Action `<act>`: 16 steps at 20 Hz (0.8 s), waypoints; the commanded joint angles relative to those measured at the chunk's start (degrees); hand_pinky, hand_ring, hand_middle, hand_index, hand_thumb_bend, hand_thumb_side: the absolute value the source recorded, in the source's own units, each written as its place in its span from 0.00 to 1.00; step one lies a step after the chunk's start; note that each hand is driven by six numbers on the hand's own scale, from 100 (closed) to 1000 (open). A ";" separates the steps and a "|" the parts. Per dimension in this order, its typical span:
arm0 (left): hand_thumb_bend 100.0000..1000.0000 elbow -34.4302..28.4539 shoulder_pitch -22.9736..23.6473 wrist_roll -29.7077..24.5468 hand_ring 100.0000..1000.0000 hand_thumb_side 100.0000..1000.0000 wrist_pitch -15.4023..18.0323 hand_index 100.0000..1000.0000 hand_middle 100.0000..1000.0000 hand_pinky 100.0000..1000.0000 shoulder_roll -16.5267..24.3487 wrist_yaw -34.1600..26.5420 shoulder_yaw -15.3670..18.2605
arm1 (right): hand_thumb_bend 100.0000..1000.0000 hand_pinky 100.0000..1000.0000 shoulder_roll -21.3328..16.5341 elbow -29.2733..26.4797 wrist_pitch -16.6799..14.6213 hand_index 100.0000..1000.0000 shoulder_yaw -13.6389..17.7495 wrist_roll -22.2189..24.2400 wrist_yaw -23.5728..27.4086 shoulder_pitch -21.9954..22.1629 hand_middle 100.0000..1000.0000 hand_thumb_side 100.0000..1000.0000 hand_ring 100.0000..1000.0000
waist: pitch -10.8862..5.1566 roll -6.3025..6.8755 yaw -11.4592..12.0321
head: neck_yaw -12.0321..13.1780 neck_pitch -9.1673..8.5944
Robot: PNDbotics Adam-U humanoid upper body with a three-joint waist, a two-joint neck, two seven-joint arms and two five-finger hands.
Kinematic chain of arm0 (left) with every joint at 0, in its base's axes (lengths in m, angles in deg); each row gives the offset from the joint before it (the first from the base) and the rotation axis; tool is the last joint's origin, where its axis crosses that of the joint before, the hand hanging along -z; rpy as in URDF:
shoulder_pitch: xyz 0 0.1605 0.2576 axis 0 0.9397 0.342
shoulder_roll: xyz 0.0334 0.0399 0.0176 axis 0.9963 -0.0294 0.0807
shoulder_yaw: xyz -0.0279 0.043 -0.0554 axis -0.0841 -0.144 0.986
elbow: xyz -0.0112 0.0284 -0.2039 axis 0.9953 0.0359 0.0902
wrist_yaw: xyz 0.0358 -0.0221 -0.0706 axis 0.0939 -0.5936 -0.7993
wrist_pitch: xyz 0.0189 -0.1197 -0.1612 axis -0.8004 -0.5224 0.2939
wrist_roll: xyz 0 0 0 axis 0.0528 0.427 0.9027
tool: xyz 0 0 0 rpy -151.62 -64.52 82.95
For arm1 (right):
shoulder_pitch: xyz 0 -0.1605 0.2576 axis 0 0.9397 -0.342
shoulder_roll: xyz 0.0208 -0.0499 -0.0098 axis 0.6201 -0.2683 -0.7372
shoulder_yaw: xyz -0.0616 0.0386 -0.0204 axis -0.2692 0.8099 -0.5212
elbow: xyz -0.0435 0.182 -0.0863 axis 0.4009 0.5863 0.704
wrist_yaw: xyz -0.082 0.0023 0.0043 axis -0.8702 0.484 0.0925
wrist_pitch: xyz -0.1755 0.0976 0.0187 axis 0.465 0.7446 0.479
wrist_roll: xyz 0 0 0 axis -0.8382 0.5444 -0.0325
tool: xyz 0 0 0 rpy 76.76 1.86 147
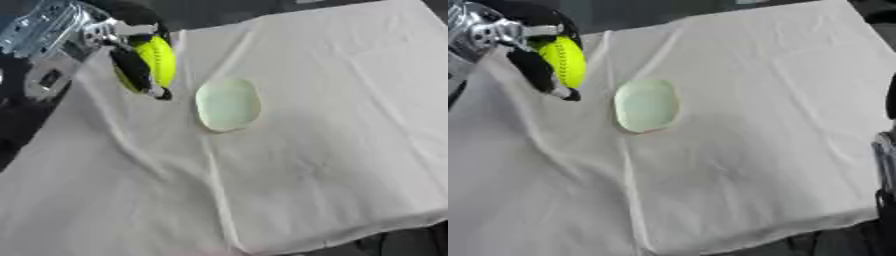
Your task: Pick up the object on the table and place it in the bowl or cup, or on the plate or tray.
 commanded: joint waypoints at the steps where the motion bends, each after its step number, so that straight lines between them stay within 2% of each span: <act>1: 0.46 1.69 -2.45 0.40 0.37 0.40 -0.63 0.60 0.85 0.00 -0.94 1.25 1.35 | 0.00 0.59 -0.88 -0.71 0.11 0.93 0.12 0.22 0.29 -1.21 0.76 1.00 0.72 | -0.46 0.02 -1.12 | 0.88 -0.20; 2: 0.46 2.18 -2.61 0.68 0.37 0.40 -0.72 0.60 0.85 0.00 -1.18 1.45 1.28 | 0.00 0.58 -0.87 -0.70 0.15 0.93 0.13 0.26 0.32 -1.25 0.76 1.00 0.72 | -0.44 0.04 -1.20 | 0.79 -0.20; 9: 0.46 7.15 -4.42 2.95 0.37 0.42 -1.16 0.59 0.84 0.00 -3.53 3.05 0.92 | 0.00 0.58 -0.40 -0.96 0.15 0.93 -0.12 0.60 0.56 -2.32 0.76 1.00 0.72 | 0.85 0.73 -5.91 | 2.01 -1.32; 16: 0.46 9.43 -6.01 3.23 0.38 0.44 -0.29 0.60 0.83 0.00 -4.93 3.84 0.68 | 0.00 0.58 -0.30 -1.09 0.30 0.93 -0.30 0.81 0.69 -2.88 0.76 1.00 0.72 | 1.37 1.41 -7.91 | 2.56 -1.81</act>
